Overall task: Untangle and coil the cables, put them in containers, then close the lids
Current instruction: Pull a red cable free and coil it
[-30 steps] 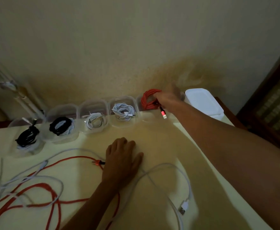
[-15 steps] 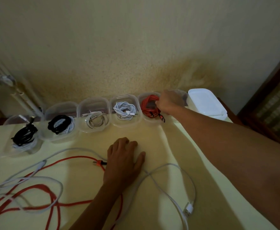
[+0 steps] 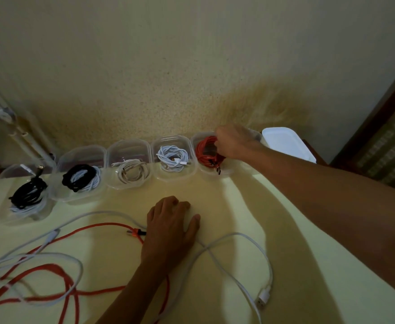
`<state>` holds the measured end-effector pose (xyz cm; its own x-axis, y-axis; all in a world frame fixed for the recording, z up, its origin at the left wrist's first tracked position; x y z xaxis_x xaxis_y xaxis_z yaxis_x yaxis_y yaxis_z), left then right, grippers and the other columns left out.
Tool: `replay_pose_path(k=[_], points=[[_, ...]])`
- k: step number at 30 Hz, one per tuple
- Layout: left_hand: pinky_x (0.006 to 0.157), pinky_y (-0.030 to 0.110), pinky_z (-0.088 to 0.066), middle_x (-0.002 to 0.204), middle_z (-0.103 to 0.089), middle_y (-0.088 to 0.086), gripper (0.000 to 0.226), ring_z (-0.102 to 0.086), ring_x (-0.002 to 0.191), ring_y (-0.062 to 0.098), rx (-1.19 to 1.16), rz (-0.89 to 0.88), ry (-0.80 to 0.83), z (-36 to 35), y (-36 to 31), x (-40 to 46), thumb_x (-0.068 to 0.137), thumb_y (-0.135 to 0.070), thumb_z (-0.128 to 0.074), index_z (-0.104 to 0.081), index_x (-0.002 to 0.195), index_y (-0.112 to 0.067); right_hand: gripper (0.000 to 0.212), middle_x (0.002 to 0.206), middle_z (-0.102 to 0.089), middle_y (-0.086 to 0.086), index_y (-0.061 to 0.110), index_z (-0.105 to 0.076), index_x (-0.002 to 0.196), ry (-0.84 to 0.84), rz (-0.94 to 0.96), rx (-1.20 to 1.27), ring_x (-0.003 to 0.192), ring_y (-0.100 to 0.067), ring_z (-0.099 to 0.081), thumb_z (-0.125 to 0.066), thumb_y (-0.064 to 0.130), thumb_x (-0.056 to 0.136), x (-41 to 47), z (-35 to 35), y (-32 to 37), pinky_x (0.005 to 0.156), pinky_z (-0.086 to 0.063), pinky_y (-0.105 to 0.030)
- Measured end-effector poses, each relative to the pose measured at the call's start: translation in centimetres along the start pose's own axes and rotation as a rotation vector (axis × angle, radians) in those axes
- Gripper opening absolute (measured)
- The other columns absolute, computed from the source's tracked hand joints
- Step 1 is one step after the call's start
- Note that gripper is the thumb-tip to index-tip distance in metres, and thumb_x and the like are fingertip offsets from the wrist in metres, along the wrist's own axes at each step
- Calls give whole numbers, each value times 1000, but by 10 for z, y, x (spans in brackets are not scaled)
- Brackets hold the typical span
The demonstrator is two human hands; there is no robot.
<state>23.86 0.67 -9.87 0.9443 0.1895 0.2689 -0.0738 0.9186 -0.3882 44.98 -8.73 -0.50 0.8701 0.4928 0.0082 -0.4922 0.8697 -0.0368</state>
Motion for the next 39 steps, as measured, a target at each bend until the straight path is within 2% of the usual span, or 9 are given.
replay_pose_path(k=[3,6,12,18,20,23,27,33,39], points=[[95,42,-40,113,-57,5,54,-53,110,24,4,9,8,0,1,0,88,-58,-34,-65,112,-21,14,90,-69,-16,3,-69,95,130,131,-29,81,-31,-64,-61,6,84,-2,-8,1,68,-51,-38],[93,42,-42,112,-58,6,54,-55,108,26,8,15,2,0,1,1,86,-58,-36,-66,110,-20,16,88,-68,-10,7,-72,97,180,222,-119,84,-28,-65,-60,10,88,-10,-13,7,67,-46,-33],[93,43,-42,111,-57,4,54,-54,109,24,3,11,4,0,1,0,86,-59,-38,-66,111,-21,20,110,-64,-11,12,-68,109,158,293,-326,80,-20,-45,-57,22,96,-19,-19,19,72,-40,-32],[92,42,-41,111,-57,3,53,-53,108,24,-11,5,-9,-1,3,1,85,-59,-39,-66,110,-21,27,119,-62,-10,19,-63,123,147,358,-370,99,-25,-50,-52,22,98,-23,-15,19,86,-39,-38],[92,43,-42,110,-57,4,52,-54,108,25,-10,3,-17,-1,3,0,85,-59,-40,-66,109,-21,34,120,-66,-4,30,-63,128,78,420,-302,110,-28,-54,-54,22,97,-23,-11,20,90,-43,-40],[93,43,-42,111,-58,3,52,-54,109,24,-5,3,-17,-2,3,0,85,-59,-40,-66,109,-22,33,113,-70,2,30,-69,122,166,475,-38,101,-23,-62,-60,18,92,-28,-14,19,80,-51,-38],[90,42,-43,108,-58,3,49,-55,105,24,-8,-6,-44,0,3,1,84,-57,-42,-67,107,-21,20,101,-75,-1,18,-76,107,171,417,185,90,-19,-67,-65,20,90,-31,-21,16,80,-53,-40],[90,42,-44,107,-58,4,48,-56,104,25,-13,-18,-61,2,2,0,84,-56,-43,-67,106,-20,16,86,-72,-11,3,-71,89,-101,55,497,76,-20,-64,-71,19,90,-22,-19,-10,66,-46,-30],[91,41,-43,108,-58,4,49,-55,105,24,-22,-17,-57,2,1,0,84,-57,-43,-67,107,-21,8,93,-68,-13,3,-69,92,-97,-1,285,89,-29,-65,-65,10,91,-17,-16,9,70,-47,-35]])
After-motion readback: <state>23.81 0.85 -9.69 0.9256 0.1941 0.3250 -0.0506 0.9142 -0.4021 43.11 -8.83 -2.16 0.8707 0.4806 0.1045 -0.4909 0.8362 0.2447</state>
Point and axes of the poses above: each hand's wrist, its own x-axis towards the middle knuckle, its own z-axis out of the back of the hand, y = z × x, the point moved 9 cm from there along x, towards the middle knuckle
